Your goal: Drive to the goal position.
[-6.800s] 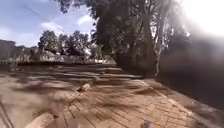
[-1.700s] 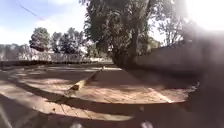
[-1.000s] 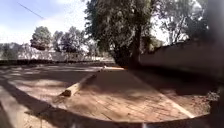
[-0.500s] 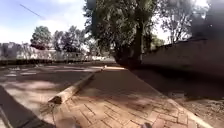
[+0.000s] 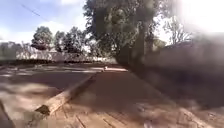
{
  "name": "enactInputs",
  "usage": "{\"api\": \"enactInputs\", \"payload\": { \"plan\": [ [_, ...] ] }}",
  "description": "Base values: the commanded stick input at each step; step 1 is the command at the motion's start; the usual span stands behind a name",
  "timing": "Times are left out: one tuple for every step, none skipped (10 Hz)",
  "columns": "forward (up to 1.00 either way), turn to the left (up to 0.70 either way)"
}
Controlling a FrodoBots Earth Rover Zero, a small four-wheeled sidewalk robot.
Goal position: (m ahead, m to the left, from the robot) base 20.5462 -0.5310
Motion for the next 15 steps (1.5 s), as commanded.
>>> {"api": "enactInputs", "payload": {
  "plan": [
    [0.70,0.00],
    [0.70,0.00],
    [0.70,0.00],
    [0.70,0.00],
    [0.70,0.00],
    [0.70,0.00],
    [0.70,0.00],
    [0.70,0.00],
    [0.70,0.00],
    [0.70,0.00],
    [0.70,0.00],
    [0.70,0.00],
    [0.70,0.00],
    [0.70,0.00],
    [0.70,0.00]
  ]
}}
